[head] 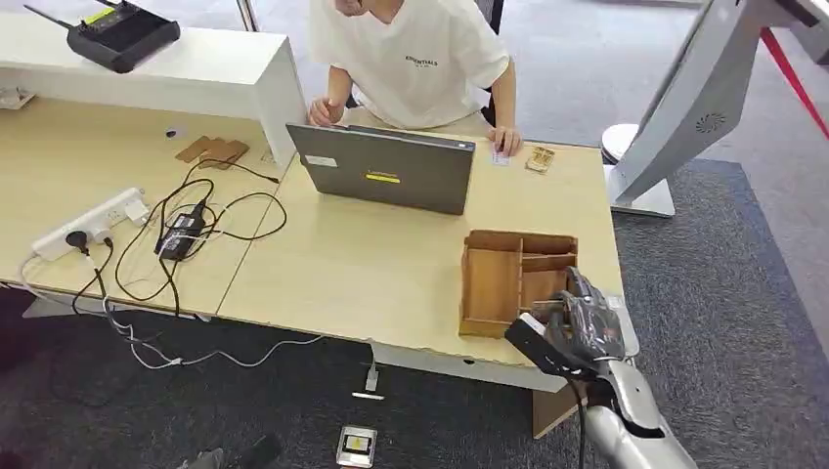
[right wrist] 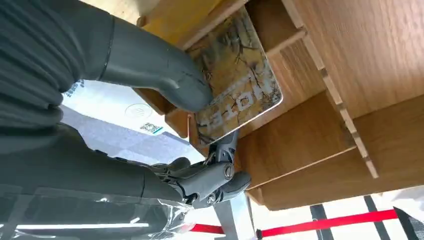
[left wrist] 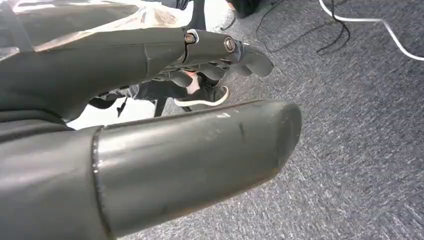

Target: Pass the card to the sensor for recognition and then transmit it.

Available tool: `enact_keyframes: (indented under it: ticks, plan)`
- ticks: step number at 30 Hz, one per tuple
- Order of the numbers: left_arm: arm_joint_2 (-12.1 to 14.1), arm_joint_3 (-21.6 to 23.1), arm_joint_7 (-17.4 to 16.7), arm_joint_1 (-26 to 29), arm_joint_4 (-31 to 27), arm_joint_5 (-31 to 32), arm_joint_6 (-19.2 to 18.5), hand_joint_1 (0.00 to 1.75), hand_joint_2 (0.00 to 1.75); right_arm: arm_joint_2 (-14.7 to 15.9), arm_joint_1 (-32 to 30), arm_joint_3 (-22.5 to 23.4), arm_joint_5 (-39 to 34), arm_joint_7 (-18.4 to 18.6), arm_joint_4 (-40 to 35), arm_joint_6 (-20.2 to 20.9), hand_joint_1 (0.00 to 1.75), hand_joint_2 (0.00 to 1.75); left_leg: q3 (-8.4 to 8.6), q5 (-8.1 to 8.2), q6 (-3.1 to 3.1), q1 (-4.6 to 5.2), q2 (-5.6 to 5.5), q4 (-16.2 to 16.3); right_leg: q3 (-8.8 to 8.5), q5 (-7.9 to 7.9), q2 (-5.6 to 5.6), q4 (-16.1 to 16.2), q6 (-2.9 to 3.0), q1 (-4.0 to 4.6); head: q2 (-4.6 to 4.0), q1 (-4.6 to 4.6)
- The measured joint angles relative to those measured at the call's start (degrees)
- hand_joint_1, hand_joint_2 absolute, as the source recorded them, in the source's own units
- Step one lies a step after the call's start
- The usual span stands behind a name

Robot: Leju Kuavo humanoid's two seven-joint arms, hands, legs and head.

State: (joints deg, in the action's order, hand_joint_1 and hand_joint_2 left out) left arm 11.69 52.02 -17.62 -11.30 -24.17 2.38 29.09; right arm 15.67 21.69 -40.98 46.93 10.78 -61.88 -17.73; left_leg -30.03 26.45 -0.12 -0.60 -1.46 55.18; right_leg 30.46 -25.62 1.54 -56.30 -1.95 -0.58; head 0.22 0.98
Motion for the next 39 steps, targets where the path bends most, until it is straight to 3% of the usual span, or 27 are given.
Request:
enact_keyframes:
  ticks: [9, 12, 18, 19, 28, 39]
  plan:
    - [0.0, 0.02, -0.24, -0.03, -0.02, 0.02, 0.0, 0.0, 0.0, -0.26, 0.37, -0.35, -0.31, 0.0, 0.68, -0.74, 1.59, 1.75, 0.01, 0.0, 0.0, 0.0, 0.0, 0.0, 0.0, 0.0, 0.0, 0.0, 0.0, 0.0, 0.0, 0.0]
    - [0.0, 0.02, -0.24, -0.04, -0.02, 0.09, 0.0, 0.0, 0.0, -0.35, 0.39, -0.42, -0.31, 0.0, 0.85, -1.33, 1.47, 1.75, 0.02, 0.0, 0.0, 0.0, 0.0, 0.0, -0.01, 0.0, 0.0, 0.0, 0.0, 0.0, 0.0, 0.0]
    - [0.0, 0.04, -0.24, -0.27, -0.04, 0.22, -0.17, 0.0, 0.0, -0.33, 0.51, -0.61, -0.02, 0.72, 0.87, -1.84, 1.61, 1.75, 0.01, 0.0, 0.0, 0.0, 0.0, 0.0, 0.0, 0.0, 0.0, 0.0, 0.0, 0.0, 0.0, 0.0]
    - [0.0, 0.07, -0.24, -0.33, -0.06, 0.26, -0.2, 0.0, 0.0, -0.33, 0.54, -0.63, 0.07, 0.94, 0.87, -1.97, 1.75, 1.75, 0.01, 0.0, 0.0, 0.0, 0.0, 0.0, 0.0, 0.0, 0.0, 0.0, 0.0, 0.0, 0.0, 0.0]
    - [0.0, 0.59, -0.17, -0.75, -0.07, 0.9, -0.28, 0.0, 0.0, -0.11, 2.21, 0.15, 0.13, 3.54, -0.22, -4.63, 1.75, 1.75, 0.0, 0.0, 0.0, 0.01, 0.01, 0.01, 0.0, 0.01, 0.0, -0.01, 0.0, -0.01, 0.0, -0.02]
    - [0.0, 1.03, 0.0, -0.98, -0.24, 1.55, -0.42, 0.0, 0.0, 1.79, 6.26, 2.91, 0.72, 7.15, -7.5, -5.77, 1.75, 1.75, 0.02, 0.0, 0.0, 0.01, 0.01, 0.02, 0.01, 0.02, 0.0, -0.01, -0.01, -0.01, 0.0, 0.0]
